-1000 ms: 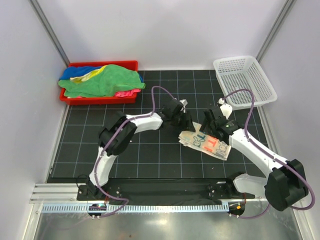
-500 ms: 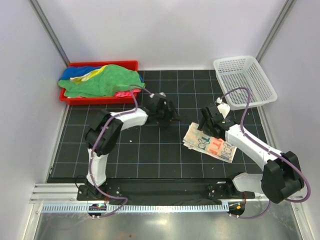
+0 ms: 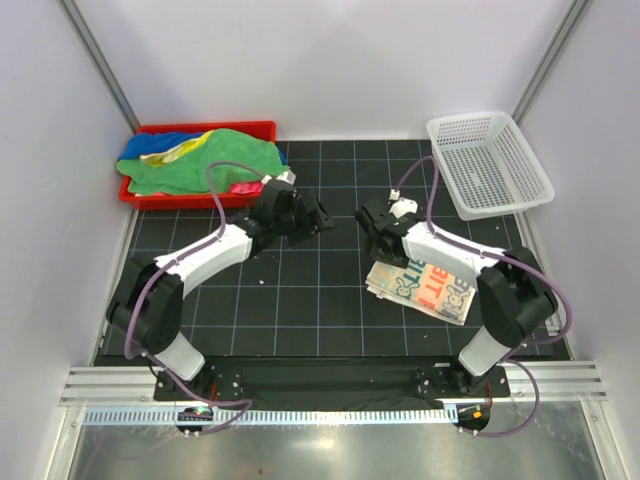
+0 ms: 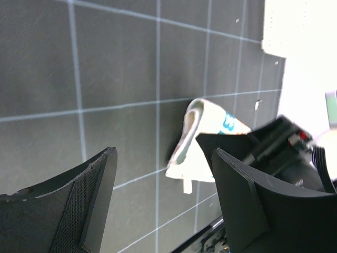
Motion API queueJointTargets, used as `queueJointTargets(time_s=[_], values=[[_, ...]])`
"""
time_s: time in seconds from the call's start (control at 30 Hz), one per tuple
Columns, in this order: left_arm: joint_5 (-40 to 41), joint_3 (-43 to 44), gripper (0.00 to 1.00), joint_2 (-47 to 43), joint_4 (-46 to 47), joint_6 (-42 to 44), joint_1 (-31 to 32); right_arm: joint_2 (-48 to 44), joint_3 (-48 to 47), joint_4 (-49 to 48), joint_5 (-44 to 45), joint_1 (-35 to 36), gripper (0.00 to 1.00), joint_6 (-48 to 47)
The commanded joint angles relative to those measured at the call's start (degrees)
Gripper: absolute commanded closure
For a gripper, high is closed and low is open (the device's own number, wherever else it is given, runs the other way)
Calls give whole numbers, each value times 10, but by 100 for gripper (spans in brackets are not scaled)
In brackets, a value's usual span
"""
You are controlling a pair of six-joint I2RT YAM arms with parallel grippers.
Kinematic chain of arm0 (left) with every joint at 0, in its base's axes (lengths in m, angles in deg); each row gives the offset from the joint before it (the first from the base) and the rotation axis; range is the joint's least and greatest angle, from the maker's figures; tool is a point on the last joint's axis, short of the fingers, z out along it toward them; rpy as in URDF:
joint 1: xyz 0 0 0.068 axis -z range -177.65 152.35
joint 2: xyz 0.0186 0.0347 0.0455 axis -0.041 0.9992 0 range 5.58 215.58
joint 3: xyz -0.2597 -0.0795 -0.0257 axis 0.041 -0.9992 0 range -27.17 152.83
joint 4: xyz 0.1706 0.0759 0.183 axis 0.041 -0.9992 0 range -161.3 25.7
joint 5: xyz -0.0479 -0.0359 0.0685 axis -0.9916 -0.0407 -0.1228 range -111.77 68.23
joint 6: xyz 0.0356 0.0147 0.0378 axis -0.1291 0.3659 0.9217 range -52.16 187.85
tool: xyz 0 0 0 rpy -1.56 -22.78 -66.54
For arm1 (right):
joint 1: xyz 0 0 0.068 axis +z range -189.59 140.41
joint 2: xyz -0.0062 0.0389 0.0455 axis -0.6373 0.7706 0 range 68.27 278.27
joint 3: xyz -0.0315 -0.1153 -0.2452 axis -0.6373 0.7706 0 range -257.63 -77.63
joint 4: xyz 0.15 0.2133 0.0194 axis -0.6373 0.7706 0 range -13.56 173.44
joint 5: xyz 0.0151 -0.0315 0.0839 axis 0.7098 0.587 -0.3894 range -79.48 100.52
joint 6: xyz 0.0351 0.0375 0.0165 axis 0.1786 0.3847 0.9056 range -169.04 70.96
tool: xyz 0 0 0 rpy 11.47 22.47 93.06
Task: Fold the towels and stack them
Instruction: Neatly place the folded towel into the bin
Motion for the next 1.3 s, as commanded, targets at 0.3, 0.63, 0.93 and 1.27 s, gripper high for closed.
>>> queueJointTargets(time_s=[0.3,0.63,0.93,1.27], values=[[11,-70,23,-84,-15,30,-3,94,-32,35,24,17,34,53],[8,-83,25,-101,-22,34,-3,89,26,14,10,26,56,70],[-1,-95,27,-124,-20,30,0,53,72,0,17,14,99,71],[16,-139,28,-205,-29,30,32,-54,106,-42,-10,-156,99,-5]])
